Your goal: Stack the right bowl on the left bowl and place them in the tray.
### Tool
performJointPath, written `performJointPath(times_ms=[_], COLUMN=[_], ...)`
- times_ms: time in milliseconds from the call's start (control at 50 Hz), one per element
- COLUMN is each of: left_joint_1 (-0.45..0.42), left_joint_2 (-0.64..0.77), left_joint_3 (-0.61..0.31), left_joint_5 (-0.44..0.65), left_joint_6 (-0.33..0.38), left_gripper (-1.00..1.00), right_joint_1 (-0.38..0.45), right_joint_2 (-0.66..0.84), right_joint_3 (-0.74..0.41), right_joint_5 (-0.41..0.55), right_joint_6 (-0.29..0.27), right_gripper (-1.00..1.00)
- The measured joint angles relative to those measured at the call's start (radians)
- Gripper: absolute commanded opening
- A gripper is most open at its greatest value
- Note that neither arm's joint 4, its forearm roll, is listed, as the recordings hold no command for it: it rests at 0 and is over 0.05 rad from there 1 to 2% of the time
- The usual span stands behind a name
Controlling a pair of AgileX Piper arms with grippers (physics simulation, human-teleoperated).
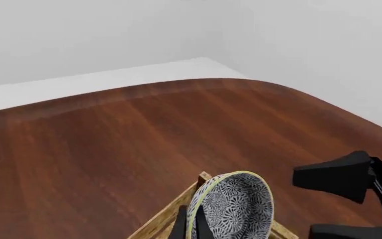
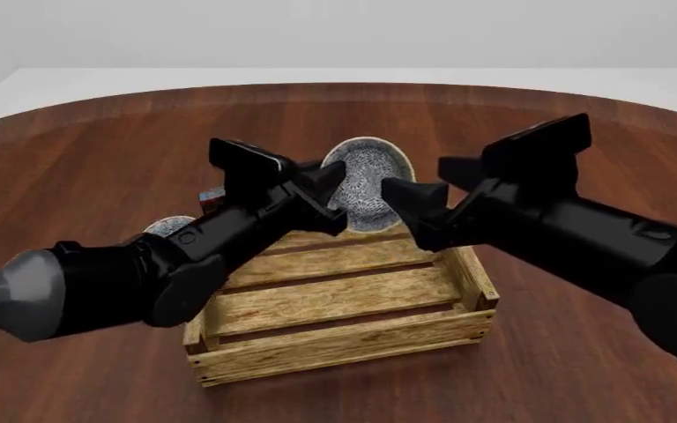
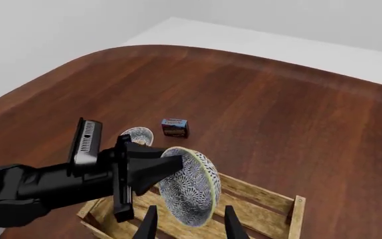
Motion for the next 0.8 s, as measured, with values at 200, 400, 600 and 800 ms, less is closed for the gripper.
performJointPath(times_ms=[200, 400, 600, 800], left_joint_1=[0.062, 0.121, 0.166, 0.202], left_joint_2=[-0.019, -0.067, -0.146, -0.248], left_joint_3=[-0.014, -0.007, 0.019, 0.053], left_joint_5=[0.031, 0.061, 0.106, 0.165], left_joint_6=[0.020, 0.039, 0.050, 0.063], left_gripper=[-1.00, -1.00, -1.00, -1.00], right_joint_1=[-0.001, 0.000, -0.003, -0.002], right_joint_2=[-0.016, -0.023, -0.024, -0.020], right_joint_3=[0.001, 0.002, 0.002, 0.003], right_joint_5=[0.006, 0.009, 0.008, 0.007], right_joint_6=[0.000, -0.002, 0.001, 0.006], right_gripper=[1.00, 1.00, 1.00, 1.00])
